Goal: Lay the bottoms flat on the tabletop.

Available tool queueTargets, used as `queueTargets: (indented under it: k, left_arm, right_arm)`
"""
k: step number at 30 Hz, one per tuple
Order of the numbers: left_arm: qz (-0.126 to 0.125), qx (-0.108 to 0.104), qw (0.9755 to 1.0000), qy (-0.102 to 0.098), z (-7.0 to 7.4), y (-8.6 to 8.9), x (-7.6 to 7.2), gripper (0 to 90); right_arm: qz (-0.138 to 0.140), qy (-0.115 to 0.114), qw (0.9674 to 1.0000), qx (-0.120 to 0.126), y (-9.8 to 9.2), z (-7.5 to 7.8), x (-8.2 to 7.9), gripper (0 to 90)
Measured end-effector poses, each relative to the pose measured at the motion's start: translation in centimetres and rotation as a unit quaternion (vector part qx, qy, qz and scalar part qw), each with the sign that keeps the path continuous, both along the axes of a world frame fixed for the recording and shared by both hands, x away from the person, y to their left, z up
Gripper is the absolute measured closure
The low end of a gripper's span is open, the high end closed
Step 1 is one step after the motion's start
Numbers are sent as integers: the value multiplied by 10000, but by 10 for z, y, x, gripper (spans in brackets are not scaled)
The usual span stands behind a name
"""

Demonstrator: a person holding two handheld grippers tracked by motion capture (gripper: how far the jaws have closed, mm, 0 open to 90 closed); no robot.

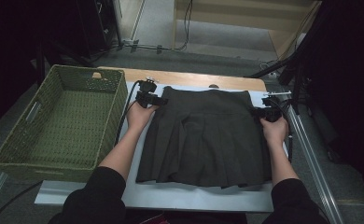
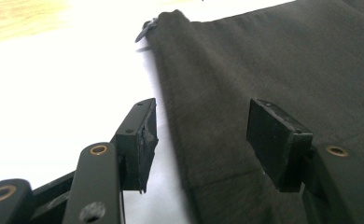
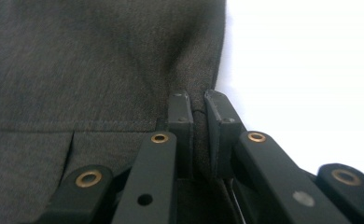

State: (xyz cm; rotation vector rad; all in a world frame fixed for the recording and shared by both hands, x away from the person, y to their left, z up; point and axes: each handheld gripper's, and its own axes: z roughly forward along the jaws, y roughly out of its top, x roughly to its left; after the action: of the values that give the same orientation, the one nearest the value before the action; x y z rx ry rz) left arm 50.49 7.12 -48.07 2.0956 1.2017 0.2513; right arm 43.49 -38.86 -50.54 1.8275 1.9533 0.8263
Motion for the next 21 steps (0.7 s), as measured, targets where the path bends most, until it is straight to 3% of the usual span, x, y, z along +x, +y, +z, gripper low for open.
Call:
queueTargets:
  k: [2, 4, 6, 8, 11, 12, 16, 21]
  left_arm:
    - [-49, 5, 10000, 52, 2, 0, -1, 435]
    - [-104, 35, 9999, 89, 4, -1, -4, 434]
    - [-236, -1, 9996, 147, 8, -1, -7, 433]
    - [-358, 20, 9993, 145, 12, -2, -12, 430]
    - [-480, -16, 9988, 48, 17, -2, -23, 432]
    - [-503, -87, 9987, 43, 17, -1, -26, 432]
    - [-576, -230, 9980, 154, 20, 1, -38, 433]
    - [-837, -246, 9962, 60, 28, -6, -58, 433]
  right_arm:
    - [-100, 16, 9999, 24, -2, -2, 0, 788]
    - [-193, 1, 9996, 203, -4, -5, -1, 758]
    - [-172, -88, 9997, 121, -3, -3, -4, 629]
    - [-130, -82, 9995, 271, -5, 1, -7, 538]
    - [-53, -205, 9991, 367, -5, 7, -15, 462]
    - [-71, -225, 9993, 284, -4, 9, -18, 450]
    - [80, -386, 9987, 329, 4, 13, -30, 413]
    - [203, -445, 9986, 208, 10, 19, -42, 382]
